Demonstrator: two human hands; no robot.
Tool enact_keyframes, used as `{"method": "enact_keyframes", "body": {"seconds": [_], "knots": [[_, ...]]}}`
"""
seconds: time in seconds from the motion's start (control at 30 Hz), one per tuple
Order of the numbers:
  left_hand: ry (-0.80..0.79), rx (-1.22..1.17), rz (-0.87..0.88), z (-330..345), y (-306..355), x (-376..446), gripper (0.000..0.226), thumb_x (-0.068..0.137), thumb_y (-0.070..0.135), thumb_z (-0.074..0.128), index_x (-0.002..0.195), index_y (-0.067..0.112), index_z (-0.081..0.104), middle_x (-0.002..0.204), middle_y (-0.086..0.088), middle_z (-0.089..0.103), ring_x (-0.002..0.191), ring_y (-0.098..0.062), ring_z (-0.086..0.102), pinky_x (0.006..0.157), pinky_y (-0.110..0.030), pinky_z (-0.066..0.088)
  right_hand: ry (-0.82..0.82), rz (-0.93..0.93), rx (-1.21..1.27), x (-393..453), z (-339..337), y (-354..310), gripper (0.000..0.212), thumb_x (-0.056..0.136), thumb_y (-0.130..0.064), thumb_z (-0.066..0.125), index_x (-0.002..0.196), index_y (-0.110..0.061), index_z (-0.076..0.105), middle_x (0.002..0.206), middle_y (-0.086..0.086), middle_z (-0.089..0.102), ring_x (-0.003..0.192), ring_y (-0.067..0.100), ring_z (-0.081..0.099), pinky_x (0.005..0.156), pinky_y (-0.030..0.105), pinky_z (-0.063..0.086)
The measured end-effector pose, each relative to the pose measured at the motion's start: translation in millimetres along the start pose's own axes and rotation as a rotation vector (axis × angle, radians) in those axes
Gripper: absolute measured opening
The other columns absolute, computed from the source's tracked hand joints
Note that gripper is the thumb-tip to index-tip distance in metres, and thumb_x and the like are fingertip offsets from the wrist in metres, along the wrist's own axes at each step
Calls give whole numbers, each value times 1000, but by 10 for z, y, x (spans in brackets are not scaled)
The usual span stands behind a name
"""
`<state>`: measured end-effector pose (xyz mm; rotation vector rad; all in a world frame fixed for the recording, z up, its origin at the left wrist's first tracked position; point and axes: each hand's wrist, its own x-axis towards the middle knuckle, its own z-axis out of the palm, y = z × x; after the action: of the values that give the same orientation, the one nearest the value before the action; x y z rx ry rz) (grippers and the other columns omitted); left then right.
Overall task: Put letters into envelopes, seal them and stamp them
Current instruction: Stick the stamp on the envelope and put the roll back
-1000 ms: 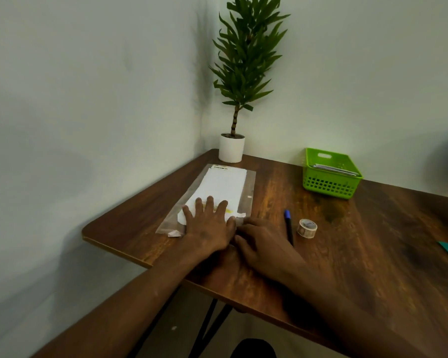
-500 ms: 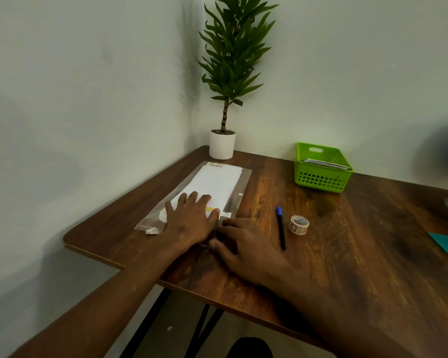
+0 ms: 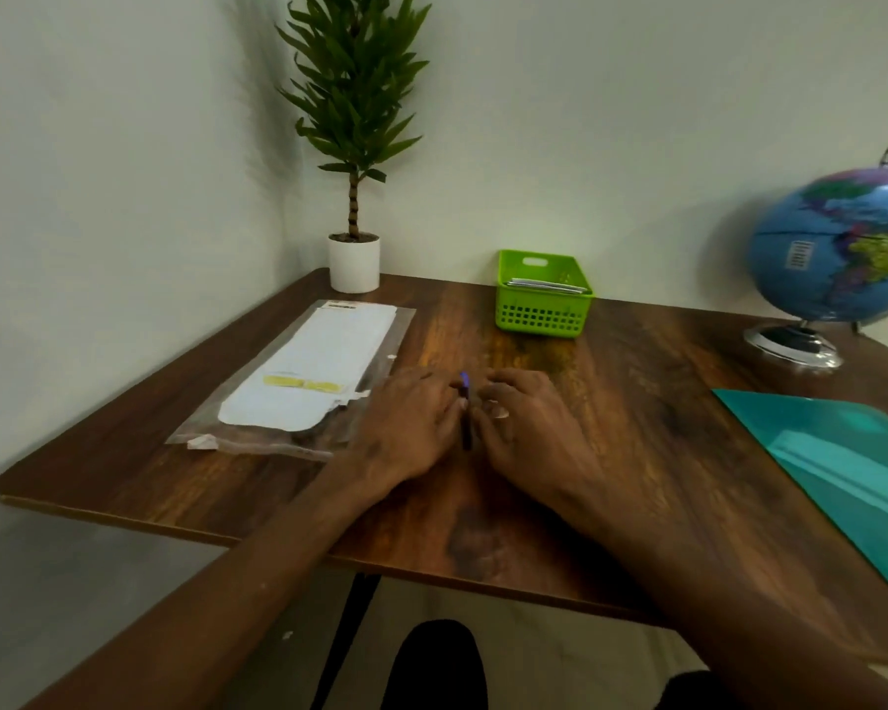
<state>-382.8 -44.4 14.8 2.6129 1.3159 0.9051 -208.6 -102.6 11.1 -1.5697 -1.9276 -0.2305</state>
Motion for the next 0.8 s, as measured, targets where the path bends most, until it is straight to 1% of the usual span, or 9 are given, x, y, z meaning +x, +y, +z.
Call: {"method": "enact_keyframes", "body": {"seconds": [0.1, 0.2, 0.27, 0.33, 0.43, 0.5, 0.6, 0.7, 0.8], "knots": [[-57, 78, -11, 143, 205, 92, 50, 96, 43, 54, 142, 24, 50, 142, -1, 57, 130, -24, 52, 107, -42, 41, 4, 73, -98, -123, -126, 410, 26, 94, -24, 71, 116, -10, 76, 126, 9, 70, 120, 26, 63, 104, 34, 47], [-175, 65, -70, 216, 220, 214, 65, 93, 35, 55, 153, 27, 33, 154, -4, 44, 141, -27, 41, 114, -48, 37, -27, 121, -111, -140, -204, 767, 30, 101, -31, 57, 117, -13, 76, 126, 3, 70, 123, 23, 60, 107, 34, 43], [-211, 63, -91, 203, 145, 333, 72, 90, 29, 58, 156, 29, 28, 156, -4, 42, 143, -27, 39, 116, -49, 36, -70, 135, -138, -64, -193, 960, 33, 104, -36, 51, 119, -17, 74, 127, 0, 68, 124, 22, 56, 106, 31, 41], [-260, 51, -102, 190, 105, 529, 76, 88, 27, 63, 155, 33, 29, 154, -3, 44, 140, -25, 40, 116, -45, 37, -83, 166, -106, 49, -151, 1155, 30, 103, -39, 54, 115, -18, 73, 126, 0, 65, 120, 21, 54, 100, 32, 45], [-365, -49, -12, 233, 187, 905, 74, 88, 30, 69, 151, 41, 32, 152, 3, 45, 130, -17, 47, 107, -33, 40, -133, 195, -67, 265, -55, 1410, 30, 103, -43, 53, 110, -19, 70, 122, 0, 62, 111, 20, 54, 90, 33, 50], [-462, -113, 60, 320, 280, 1096, 69, 89, 29, 68, 148, 42, 36, 152, 7, 43, 123, -10, 49, 105, -30, 41, -173, 173, -72, 365, 44, 1540, 31, 103, -45, 51, 110, -21, 69, 118, -1, 62, 107, 19, 51, 86, 31, 47], [-609, -82, 109, 437, 408, 1166, 56, 94, 32, 58, 144, 46, 37, 148, 9, 43, 136, -11, 39, 115, -39, 34, -175, 148, -45, 350, 96, 1587, 30, 104, -44, 49, 114, -22, 68, 120, 0, 61, 107, 18, 46, 87, 29, 43], [-614, 77, 44, 473, 581, 1204, 53, 95, 44, 46, 145, 48, 27, 152, 8, 35, 142, -17, 30, 119, -46, 27, -143, 174, -26, 338, 64, 1520, 27, 103, -36, 53, 118, -18, 67, 127, 4, 60, 115, 24, 49, 94, 36, 50], [-601, 126, -19, 399, 634, 1192, 59, 93, 53, 49, 148, 44, 30, 153, 12, 35, 140, -17, 35, 117, -47, 31, -193, 257, 68, 362, -44, 1357, 27, 100, -26, 60, 124, -14, 69, 133, 7, 59, 124, 29, 50, 103, 43, 51]]}}
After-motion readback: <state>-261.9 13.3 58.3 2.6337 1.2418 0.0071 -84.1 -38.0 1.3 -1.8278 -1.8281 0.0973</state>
